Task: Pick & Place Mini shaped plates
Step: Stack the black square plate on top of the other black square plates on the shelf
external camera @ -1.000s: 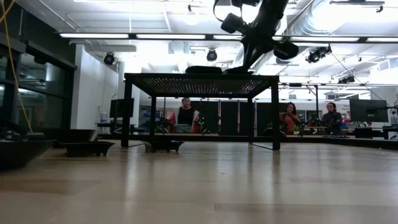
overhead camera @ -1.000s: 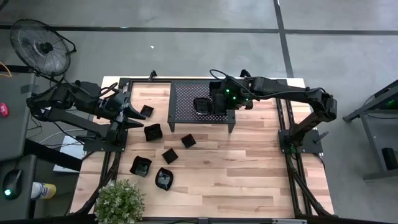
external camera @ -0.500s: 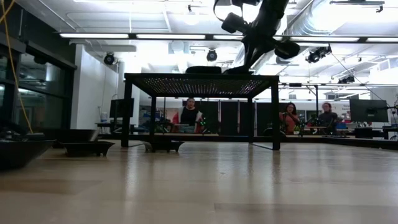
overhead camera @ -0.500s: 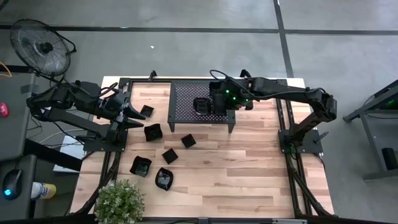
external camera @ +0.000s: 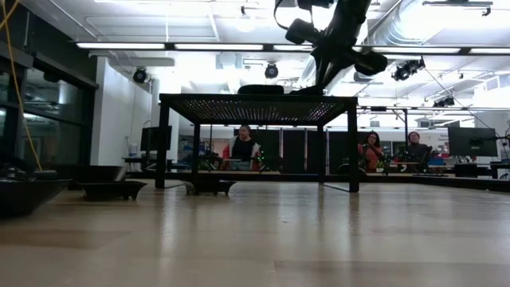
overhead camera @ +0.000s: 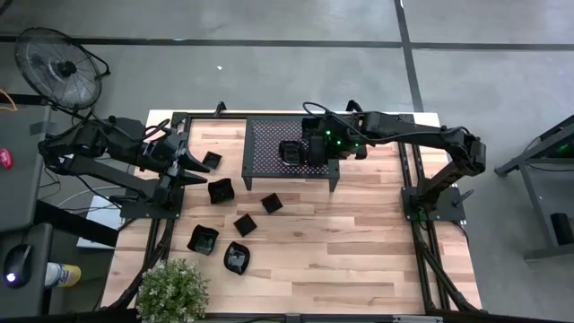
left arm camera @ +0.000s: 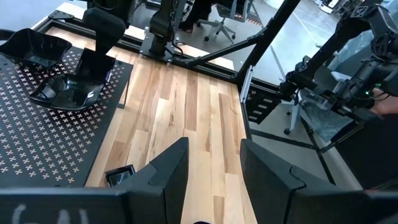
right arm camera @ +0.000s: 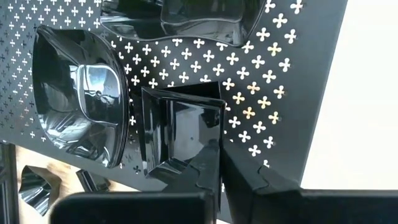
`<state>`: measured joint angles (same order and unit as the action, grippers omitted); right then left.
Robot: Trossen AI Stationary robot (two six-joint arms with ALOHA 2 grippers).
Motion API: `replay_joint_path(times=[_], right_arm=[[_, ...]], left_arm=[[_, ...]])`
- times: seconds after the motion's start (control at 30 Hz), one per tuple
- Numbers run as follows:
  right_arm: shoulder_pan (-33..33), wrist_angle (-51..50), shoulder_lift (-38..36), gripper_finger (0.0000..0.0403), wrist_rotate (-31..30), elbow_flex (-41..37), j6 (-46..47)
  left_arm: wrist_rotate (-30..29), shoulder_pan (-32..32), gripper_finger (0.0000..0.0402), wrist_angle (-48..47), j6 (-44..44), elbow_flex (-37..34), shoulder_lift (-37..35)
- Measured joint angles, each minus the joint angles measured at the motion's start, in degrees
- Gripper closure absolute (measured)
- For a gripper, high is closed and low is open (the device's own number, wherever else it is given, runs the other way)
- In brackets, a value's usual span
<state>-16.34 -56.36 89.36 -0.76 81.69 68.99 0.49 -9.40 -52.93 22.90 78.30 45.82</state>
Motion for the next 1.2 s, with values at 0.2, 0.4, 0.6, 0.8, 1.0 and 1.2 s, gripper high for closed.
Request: replay_joint_path(times=[0.2,0.4,0.6,0.8,1.0,1.2], right_arm=[[0.00,0.00,0.00,0.0355,0.06,0.00,-0.38],[-0.17,0.04,0.00,0.0329,0.49,0.00,-3.04],[-0.17,0.24,0.00,0.0331,0.32,0.00,-5.95],[-0.17,1.14,0.00,0.0343,-0.41,0.00,-8.91],[-0.19,2.21,0.00,0.0358,-1.19,0.00,-11.24],[-0.44,2.26,0.00,0.0367,-0.38,0.00,-15.48]], left_arm=[[0.00,-0.01,0.0259,0.00,0.04,0.00,-0.02],[0.00,-0.01,0.0259,0.00,0.06,0.00,0.00],[0.00,-0.01,0.0259,0.00,0.92,0.00,0.00],[0.00,-0.01,0.0259,0.00,1.38,0.00,-0.01],[0.00,-0.01,0.0259,0.00,1.55,0.00,0.00],[0.00,-0.01,0.0259,0.00,1.60,0.00,0.02]])
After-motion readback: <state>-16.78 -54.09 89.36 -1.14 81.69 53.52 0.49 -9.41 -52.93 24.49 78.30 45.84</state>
